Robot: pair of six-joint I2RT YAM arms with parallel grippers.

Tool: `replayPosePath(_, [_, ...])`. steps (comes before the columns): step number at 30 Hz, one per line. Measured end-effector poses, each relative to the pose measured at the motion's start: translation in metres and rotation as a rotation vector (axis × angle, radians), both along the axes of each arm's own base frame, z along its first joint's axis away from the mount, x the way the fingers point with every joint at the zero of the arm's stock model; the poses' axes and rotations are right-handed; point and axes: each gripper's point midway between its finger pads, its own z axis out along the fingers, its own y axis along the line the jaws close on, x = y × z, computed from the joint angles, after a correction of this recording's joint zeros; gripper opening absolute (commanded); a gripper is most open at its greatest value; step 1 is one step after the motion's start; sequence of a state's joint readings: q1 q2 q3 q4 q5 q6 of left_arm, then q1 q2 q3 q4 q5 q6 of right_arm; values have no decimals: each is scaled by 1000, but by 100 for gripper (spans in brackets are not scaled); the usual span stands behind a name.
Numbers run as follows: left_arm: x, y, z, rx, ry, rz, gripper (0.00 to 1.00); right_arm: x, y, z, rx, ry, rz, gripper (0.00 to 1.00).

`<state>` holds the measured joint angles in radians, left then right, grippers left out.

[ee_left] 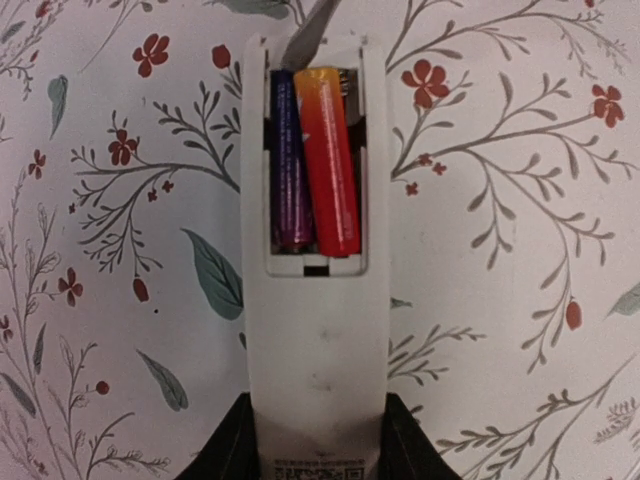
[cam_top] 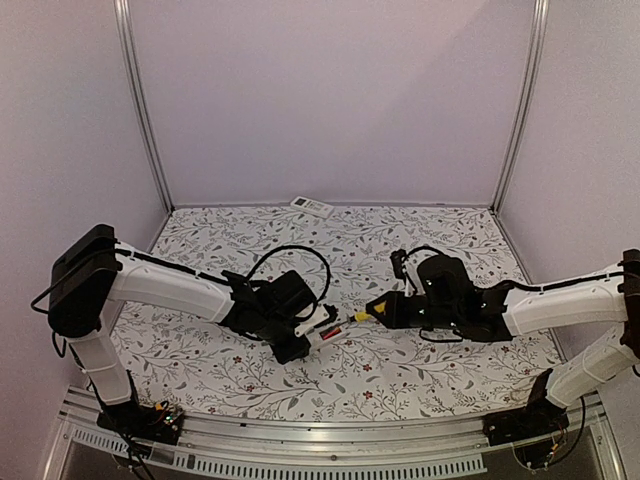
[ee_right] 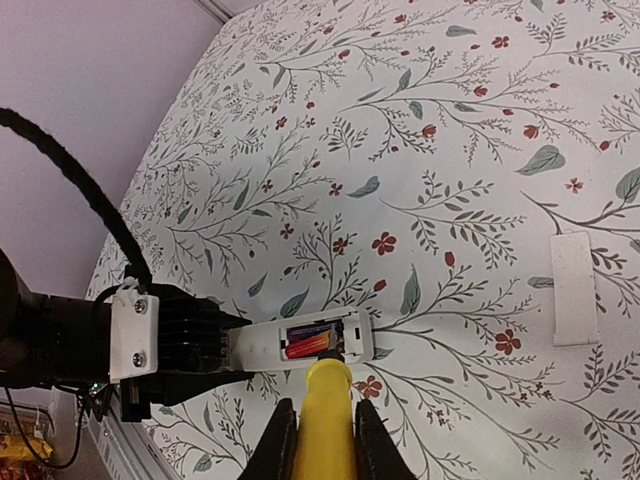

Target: Unload the batteries from the remote control

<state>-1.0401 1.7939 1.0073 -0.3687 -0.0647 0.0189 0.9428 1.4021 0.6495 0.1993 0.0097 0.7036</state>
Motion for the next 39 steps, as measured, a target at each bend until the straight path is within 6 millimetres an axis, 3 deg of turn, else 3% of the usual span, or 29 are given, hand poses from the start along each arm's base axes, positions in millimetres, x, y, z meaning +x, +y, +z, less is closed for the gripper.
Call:
replayPosePath(8, [0,0,0,4,-3,0,19,-13,24,25,86,0,93,0])
replayPosePath(17, [1,1,0,13,-17,-7,19,-18,21,23,92,33,90,0])
replayPosePath(24, [2,0,0,19,-20,-6,20,-37,18,26,96,60,122,0])
replayPosePath(39, [2,0,0,20,-21,-5,20,-10,-16,9,-25,27,-115,0])
